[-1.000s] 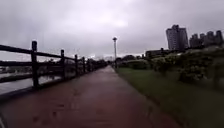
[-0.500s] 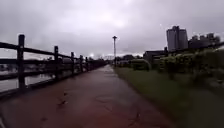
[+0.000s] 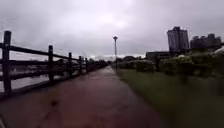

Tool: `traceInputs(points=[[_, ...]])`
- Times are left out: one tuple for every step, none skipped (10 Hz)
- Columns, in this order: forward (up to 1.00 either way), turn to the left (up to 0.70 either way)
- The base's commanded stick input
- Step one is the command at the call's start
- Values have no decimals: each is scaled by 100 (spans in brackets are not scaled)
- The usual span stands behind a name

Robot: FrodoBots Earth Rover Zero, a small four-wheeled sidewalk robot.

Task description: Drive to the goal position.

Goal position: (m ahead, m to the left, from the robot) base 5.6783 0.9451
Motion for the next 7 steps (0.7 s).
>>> traceInputs(points=[[100,0],[100,0],[100,0],[100,0],[100,0],[100,0],[100,0]])
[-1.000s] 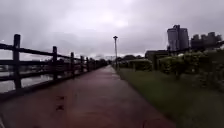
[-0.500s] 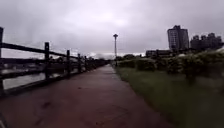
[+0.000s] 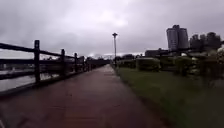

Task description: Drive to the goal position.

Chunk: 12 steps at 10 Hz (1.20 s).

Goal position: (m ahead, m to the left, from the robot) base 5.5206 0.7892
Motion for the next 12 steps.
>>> traceInputs(points=[[100,2],[100,6],[100,9],[100,13],[100,22],[100,32],[100,40],[100,40],[100,40],[100,40],[100,40],[100,40]])
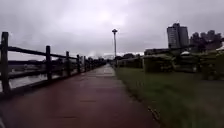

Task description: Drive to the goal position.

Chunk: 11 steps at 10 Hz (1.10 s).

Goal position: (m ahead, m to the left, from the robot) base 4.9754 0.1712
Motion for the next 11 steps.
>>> traceInputs(points=[[100,23],[100,0],[100,0],[100,0],[100,0],[100,0],[100,0],[100,0],[100,0],[100,0],[100,-1]])
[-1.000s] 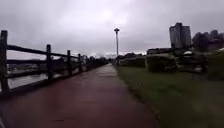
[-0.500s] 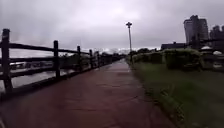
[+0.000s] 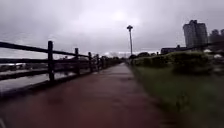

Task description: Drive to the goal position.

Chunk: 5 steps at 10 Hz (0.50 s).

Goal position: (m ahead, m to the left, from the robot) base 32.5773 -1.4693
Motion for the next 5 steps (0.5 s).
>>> traceInputs(points=[[100,-25],[100,-40],[100,-40],[100,-26],[100,-7]])
